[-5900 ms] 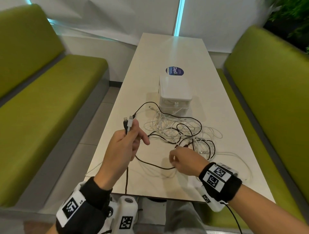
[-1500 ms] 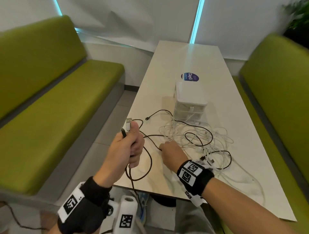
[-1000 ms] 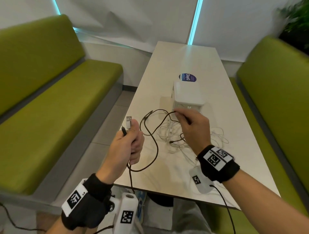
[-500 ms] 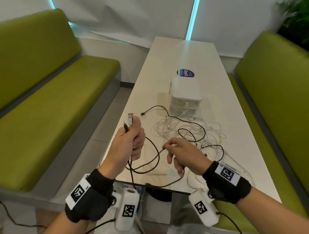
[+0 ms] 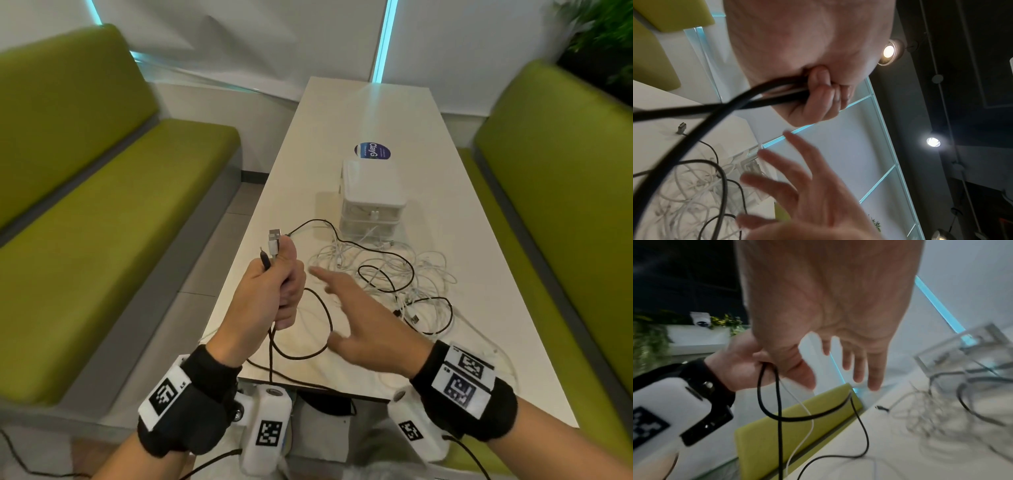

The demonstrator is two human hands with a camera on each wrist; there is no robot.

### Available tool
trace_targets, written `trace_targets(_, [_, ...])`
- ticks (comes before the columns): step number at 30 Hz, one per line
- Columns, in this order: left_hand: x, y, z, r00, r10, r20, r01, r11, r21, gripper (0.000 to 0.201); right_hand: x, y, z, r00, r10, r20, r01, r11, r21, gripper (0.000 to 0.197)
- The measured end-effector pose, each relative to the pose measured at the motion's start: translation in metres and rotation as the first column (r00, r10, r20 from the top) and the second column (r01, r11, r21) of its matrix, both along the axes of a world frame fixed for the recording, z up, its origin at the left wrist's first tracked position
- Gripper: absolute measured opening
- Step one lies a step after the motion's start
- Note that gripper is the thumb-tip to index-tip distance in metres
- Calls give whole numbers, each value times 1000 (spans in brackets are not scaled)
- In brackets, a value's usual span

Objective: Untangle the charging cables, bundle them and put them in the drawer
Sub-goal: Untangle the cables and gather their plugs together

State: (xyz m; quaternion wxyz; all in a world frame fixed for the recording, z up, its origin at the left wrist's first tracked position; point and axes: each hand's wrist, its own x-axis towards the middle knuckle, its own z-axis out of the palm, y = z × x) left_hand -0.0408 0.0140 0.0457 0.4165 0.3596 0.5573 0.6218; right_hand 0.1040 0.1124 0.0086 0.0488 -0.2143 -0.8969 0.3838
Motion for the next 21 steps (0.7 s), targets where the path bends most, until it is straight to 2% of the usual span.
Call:
trace_targets(1, [1,1,3,1000,-4,3,4,1000,21,62,-2,-3,2,996,75,41,-77,996,54,81])
trace_targets(2, [2,2,7,1000,-4,9,4,999,46,63,-4,-8,3,982,123,145,-140,984,109,76])
trace_targets(4, [2,2,15,1000,3,25,-6,994,108,64,-4,-18,0,908,166,385,-248,953,174,51])
trace_targets(6, [0,2,23,999,18,35,-23,986,164,63,-1,-29,-8,850,290,439,-338,940,34,31])
trace_targets(9, [0,3,27,1000,29,9,-30,985,168,63,6,-34,-11,773,476,419,-405,879,-252,37])
trace_targets(11, [3,4,25,1000,-3,-20,7,987,161,59,10,-29,-12,741,510,437,-421,860,-290,34])
trace_targets(13, [7,6,19,997,-41,-66,51,986,158,58,11,-21,-17,777,464,426,-393,886,-246,24])
trace_targets(17, [8,10,10,993,-35,-108,47,992,118,56,11,5,-25,886,218,410,-241,970,6,21])
trace_targets(21, [2,13,2,996,43,-83,-35,995,96,56,0,16,-20,961,128,245,-136,991,17,19])
